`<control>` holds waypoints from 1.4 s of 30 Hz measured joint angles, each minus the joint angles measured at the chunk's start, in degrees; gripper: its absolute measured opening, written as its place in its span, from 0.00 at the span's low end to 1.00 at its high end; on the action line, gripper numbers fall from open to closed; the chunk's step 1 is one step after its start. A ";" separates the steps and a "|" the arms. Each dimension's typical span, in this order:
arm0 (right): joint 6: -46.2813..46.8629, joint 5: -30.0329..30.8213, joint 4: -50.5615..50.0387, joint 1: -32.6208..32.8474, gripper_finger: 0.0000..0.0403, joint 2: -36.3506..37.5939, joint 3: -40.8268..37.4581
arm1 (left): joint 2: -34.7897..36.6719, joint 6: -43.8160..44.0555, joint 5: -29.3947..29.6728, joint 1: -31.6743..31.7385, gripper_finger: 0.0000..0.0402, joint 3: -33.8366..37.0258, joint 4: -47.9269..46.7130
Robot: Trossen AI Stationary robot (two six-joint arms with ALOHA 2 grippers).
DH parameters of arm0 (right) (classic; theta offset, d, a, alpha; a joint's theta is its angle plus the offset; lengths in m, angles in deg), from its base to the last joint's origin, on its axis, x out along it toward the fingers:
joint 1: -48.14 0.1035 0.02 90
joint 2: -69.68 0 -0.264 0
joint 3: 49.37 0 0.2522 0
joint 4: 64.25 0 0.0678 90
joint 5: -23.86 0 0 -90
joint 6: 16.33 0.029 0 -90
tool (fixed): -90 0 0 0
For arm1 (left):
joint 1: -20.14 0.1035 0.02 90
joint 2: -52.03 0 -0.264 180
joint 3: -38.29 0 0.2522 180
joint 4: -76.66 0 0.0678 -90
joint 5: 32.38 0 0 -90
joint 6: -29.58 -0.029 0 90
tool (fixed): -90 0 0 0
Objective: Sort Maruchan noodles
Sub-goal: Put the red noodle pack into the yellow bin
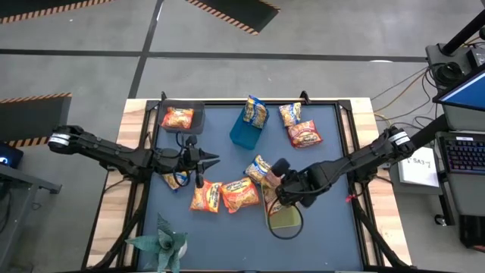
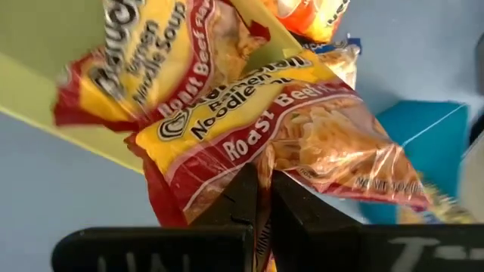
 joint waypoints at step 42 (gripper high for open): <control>-1.28 -2.69 8.71 0.59 0.15 0.03 0.04 | 0.00 -0.30 0.53 0.00 0.13 0.00 1.41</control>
